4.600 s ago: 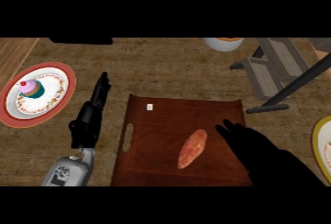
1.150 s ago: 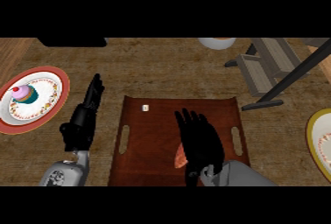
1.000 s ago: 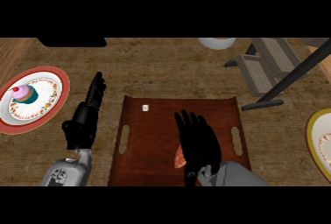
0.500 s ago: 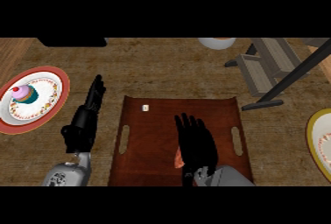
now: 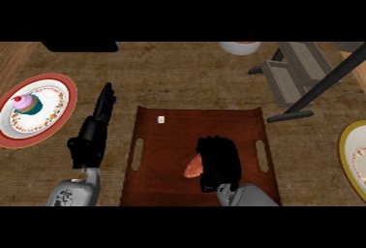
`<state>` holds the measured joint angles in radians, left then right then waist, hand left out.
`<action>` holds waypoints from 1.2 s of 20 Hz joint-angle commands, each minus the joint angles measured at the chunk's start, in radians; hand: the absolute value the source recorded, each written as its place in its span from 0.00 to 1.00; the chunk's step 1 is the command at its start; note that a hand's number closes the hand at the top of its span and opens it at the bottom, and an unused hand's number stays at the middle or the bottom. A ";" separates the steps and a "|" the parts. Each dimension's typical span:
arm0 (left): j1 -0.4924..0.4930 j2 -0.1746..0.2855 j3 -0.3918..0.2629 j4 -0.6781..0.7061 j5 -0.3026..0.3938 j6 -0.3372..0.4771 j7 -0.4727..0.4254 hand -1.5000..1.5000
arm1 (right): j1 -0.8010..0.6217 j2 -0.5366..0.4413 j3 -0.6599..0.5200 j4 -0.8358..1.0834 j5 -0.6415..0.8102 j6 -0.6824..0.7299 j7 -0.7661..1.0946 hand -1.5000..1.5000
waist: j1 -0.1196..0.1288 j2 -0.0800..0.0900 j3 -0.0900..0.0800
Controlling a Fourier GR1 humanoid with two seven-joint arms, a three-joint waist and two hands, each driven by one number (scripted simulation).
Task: Pick the sweet potato from the tray and place it in the tiered basket
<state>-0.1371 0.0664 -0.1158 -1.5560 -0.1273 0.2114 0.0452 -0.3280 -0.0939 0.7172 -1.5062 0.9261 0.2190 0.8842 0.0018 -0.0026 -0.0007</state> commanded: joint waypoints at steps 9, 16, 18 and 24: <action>-0.014 0.007 0.043 0.023 0.015 -0.017 -0.013 0.50 | -0.115 -0.186 -0.144 -0.209 -0.052 0.463 -0.041 1.00 | -0.017 -0.003 -0.001; -0.028 -0.053 -0.021 -0.004 -0.053 0.042 0.029 0.50 | -0.149 -0.308 -0.373 -0.409 -0.146 0.678 -0.026 1.00 | -0.010 -0.002 0.000; 0.007 0.022 0.043 0.007 0.028 -0.054 -0.017 0.50 | -0.209 -0.283 -0.408 -0.456 -0.142 0.739 0.045 1.00 | -0.008 -0.003 -0.001; 0.031 0.007 0.033 -0.015 0.001 -0.024 -0.010 0.50 | -0.318 -0.311 -0.599 -0.571 -0.164 0.818 0.058 1.00 | -0.013 -0.006 -0.001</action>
<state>-0.1291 0.0720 -0.0853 -1.5594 -0.1266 0.1879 0.0406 -0.5726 -0.3830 0.2289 -2.0033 0.7841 0.9154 0.8247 -0.0088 -0.0073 -0.0016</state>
